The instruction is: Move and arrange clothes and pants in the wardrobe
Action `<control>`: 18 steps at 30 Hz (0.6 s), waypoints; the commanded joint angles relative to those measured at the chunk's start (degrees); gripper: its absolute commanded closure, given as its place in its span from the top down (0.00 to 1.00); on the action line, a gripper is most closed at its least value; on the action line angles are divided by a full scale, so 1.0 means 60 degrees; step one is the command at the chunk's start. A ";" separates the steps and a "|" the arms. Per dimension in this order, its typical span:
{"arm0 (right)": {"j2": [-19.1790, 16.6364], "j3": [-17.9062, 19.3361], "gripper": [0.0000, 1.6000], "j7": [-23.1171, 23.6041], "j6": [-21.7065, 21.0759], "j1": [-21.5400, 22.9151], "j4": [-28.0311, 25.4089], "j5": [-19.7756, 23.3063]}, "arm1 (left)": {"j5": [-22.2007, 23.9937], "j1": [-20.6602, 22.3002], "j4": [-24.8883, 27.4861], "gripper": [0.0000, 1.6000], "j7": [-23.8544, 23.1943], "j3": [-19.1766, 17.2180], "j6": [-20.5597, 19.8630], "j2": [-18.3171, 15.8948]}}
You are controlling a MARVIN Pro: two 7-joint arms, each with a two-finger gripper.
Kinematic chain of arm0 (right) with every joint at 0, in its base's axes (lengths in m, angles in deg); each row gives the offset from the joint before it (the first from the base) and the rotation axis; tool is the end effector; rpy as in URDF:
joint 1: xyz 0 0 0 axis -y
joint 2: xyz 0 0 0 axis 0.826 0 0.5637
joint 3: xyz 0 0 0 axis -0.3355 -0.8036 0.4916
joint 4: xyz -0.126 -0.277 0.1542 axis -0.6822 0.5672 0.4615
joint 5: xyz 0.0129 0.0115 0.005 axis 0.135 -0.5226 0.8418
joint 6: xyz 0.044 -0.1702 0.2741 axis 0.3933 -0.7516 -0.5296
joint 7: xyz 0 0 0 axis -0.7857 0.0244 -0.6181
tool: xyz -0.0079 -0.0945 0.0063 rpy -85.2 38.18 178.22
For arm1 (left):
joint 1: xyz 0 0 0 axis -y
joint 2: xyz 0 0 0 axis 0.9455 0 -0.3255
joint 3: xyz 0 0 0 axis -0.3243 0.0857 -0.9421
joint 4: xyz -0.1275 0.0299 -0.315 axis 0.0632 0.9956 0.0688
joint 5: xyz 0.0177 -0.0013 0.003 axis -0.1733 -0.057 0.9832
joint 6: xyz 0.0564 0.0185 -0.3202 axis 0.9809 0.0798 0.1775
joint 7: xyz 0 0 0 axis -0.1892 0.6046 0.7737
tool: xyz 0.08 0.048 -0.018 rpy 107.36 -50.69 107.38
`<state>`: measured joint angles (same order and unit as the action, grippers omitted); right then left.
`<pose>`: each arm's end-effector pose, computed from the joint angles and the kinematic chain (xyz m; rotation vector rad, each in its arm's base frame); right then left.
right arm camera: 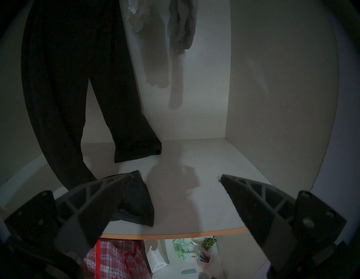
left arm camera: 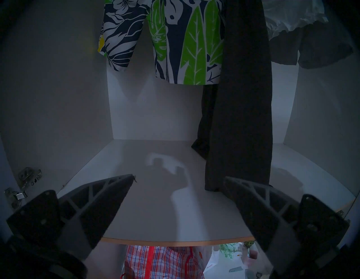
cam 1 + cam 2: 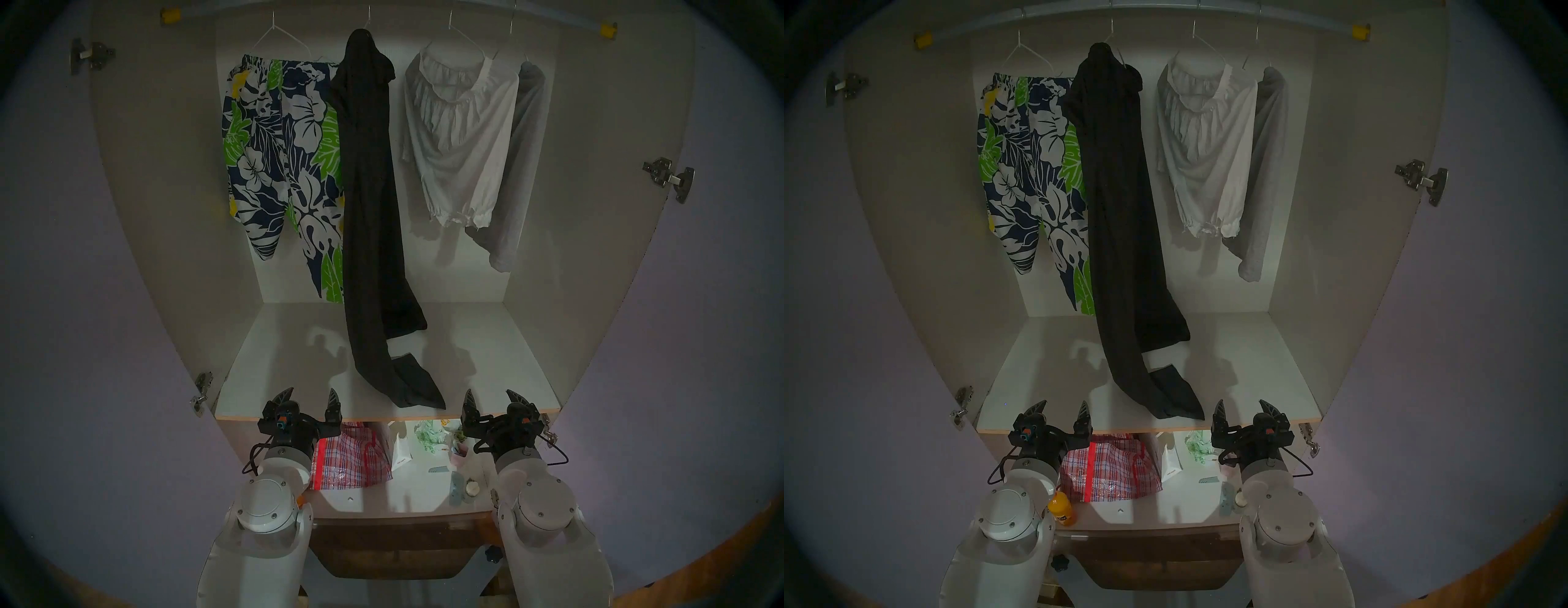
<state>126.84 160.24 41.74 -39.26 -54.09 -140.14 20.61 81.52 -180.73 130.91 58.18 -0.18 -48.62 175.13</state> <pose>0.3161 0.0156 -0.3992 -2.3359 0.0099 -2.0617 0.3164 -0.0121 -0.4003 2.3454 0.0155 2.0738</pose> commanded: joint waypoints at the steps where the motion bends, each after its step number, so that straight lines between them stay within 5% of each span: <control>1: -0.0002 -0.0002 1.00 0.0006 0.0034 0.0063 -0.0211 -0.0001 | 0.0054 0.0067 0.0287 1.00 -0.0118 -0.0016 0.0040 -0.0074; 6: -0.0003 -0.0003 1.00 0.0004 0.0036 0.0065 -0.0208 0.0000 | -0.0016 0.0255 0.0322 1.00 -0.0077 -0.0113 -0.0220 -0.0189; 14: -0.0005 -0.0004 1.00 0.0001 0.0040 0.0067 -0.0202 0.0001 | -0.0290 0.1475 -0.0729 1.00 0.0261 -0.0534 0.0621 -0.0585; 18: -0.0005 -0.0005 1.00 0.0000 0.0041 0.0068 -0.0200 0.0002 | -0.0163 0.1986 -0.0856 1.00 0.0413 -0.0767 0.0174 -0.0544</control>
<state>126.82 160.24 41.69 -39.26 -54.12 -140.03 20.62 80.12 -171.82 125.57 59.70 -3.10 -46.55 171.98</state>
